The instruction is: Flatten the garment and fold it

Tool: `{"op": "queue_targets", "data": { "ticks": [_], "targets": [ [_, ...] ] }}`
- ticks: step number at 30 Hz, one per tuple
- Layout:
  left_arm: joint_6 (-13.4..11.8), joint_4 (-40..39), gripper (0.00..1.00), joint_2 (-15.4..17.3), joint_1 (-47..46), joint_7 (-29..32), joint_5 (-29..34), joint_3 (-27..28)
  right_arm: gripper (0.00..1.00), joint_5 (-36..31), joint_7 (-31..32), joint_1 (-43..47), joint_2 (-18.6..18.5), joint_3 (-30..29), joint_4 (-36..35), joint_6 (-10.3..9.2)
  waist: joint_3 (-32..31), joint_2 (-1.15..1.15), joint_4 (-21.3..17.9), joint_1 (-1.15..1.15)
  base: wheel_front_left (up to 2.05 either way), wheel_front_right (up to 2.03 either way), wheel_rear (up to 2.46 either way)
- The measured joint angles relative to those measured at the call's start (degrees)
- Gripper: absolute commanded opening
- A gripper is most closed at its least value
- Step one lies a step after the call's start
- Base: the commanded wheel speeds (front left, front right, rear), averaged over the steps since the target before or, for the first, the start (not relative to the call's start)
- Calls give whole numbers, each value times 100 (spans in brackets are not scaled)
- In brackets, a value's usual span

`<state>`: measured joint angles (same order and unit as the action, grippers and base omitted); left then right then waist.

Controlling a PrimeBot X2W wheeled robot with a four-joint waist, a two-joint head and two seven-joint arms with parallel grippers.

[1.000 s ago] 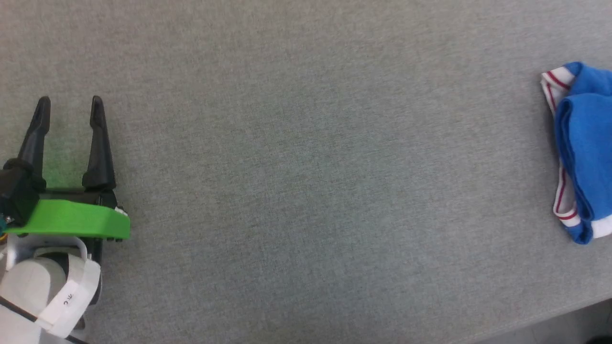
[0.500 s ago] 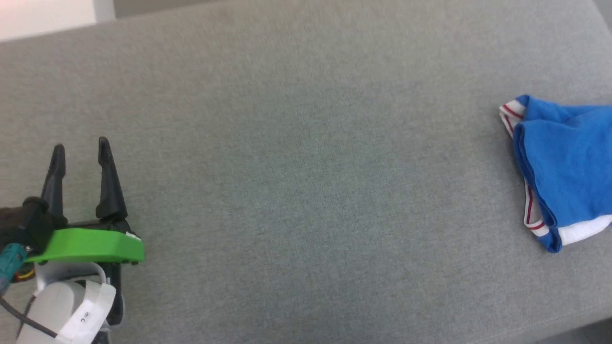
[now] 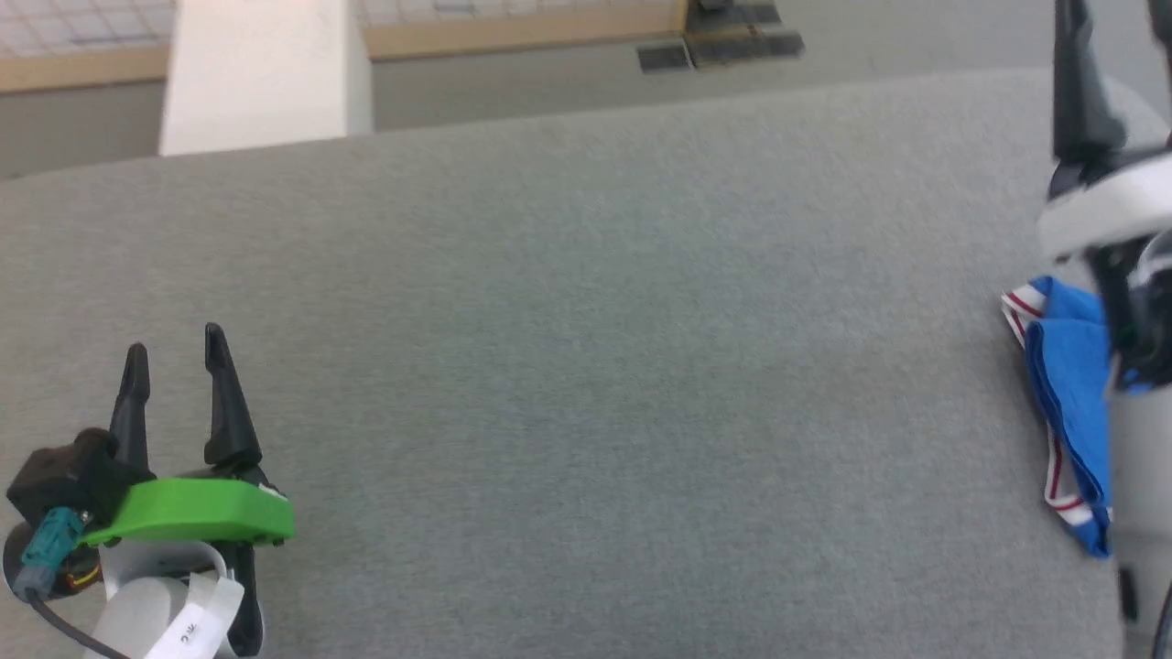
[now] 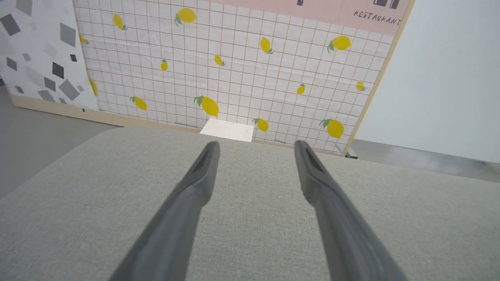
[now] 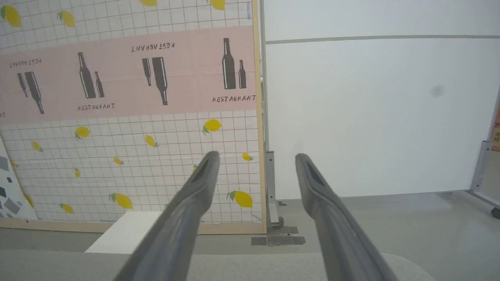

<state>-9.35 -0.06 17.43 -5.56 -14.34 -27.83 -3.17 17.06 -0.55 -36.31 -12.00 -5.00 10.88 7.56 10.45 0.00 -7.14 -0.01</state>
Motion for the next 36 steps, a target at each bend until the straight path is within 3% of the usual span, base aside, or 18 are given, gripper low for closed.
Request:
{"op": "queue_targets", "data": {
  "ticks": [11, 22, 36],
  "targets": [
    [126, 260, 100, -180, 127, -38, 62, -59, 100, -353, -809, 1684, 786, -113, -553, 0, -683, 0, 541, 0, 0, 0, 0],
    [264, 578, 100, -210, 244, -38, 215, -310, 100, -471, -995, 2966, 896, 12, -510, 0, -1005, 0, 782, 0, 0, 0, 0],
    [385, 975, 100, -118, 250, 167, 476, -710, 100, -666, -1062, 3343, 903, 62, -218, 0, -859, 0, 780, 0, 0, 0, 0]
  ]
}}
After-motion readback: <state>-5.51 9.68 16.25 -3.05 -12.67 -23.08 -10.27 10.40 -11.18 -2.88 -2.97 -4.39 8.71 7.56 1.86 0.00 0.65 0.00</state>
